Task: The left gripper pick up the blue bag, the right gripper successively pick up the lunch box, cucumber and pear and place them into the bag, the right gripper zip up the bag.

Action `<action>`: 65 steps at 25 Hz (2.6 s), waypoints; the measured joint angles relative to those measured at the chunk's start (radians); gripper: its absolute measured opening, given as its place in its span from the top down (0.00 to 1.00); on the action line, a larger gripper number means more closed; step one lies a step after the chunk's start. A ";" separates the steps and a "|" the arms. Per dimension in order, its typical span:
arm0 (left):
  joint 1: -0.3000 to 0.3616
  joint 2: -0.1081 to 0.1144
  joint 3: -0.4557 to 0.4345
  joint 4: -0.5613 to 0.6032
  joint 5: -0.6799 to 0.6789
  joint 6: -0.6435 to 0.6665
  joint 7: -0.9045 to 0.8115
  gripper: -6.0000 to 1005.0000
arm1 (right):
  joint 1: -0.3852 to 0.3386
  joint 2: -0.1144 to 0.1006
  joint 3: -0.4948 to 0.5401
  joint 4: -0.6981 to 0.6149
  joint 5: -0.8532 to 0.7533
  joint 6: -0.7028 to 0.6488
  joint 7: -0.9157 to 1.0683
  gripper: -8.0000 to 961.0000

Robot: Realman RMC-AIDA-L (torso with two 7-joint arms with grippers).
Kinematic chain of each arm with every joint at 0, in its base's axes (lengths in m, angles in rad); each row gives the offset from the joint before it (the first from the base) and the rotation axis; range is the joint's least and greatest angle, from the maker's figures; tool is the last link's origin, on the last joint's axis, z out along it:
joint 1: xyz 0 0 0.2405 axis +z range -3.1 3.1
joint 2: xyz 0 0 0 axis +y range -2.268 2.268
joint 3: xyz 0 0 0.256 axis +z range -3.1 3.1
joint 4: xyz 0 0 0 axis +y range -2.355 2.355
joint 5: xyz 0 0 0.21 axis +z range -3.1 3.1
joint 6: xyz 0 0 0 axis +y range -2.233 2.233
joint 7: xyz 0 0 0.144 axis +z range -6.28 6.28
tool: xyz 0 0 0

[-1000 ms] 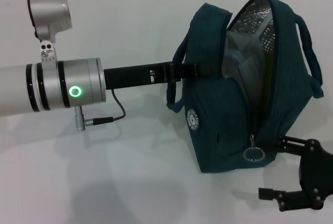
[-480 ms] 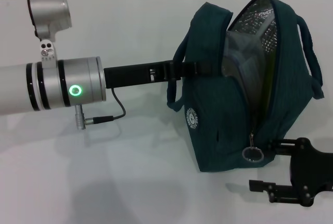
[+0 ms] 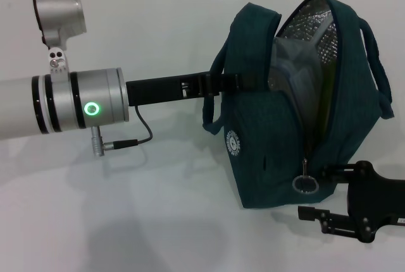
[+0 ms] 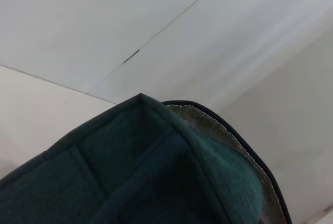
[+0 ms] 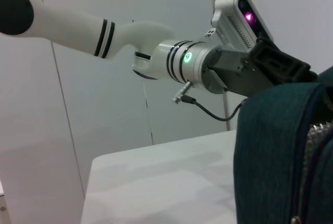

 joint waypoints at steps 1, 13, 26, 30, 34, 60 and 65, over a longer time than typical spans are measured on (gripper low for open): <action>0.000 0.000 0.000 0.000 0.000 0.000 0.000 0.94 | 0.000 0.000 0.001 0.000 0.001 0.003 0.001 0.47; -0.001 0.000 -0.001 0.000 0.000 -0.009 0.000 0.94 | 0.005 0.000 -0.007 0.001 0.016 0.037 0.015 0.53; -0.002 0.000 -0.001 0.000 0.006 -0.009 0.000 0.94 | 0.011 0.002 0.001 0.001 0.027 0.054 0.015 0.97; 0.001 0.000 -0.001 0.000 0.005 -0.008 0.000 0.94 | 0.009 0.002 0.001 0.000 0.031 0.053 0.015 0.98; 0.008 0.001 -0.001 0.000 0.005 -0.005 0.003 0.94 | 0.001 -0.002 0.001 -0.009 0.037 0.037 0.015 0.98; 0.065 0.002 -0.172 -0.015 -0.064 0.082 0.257 0.40 | -0.072 -0.007 0.171 -0.143 0.092 -0.172 0.018 0.98; 0.092 0.005 -0.186 -0.017 -0.107 0.090 0.336 0.41 | -0.014 -0.004 0.164 -0.135 0.198 -0.159 0.024 0.98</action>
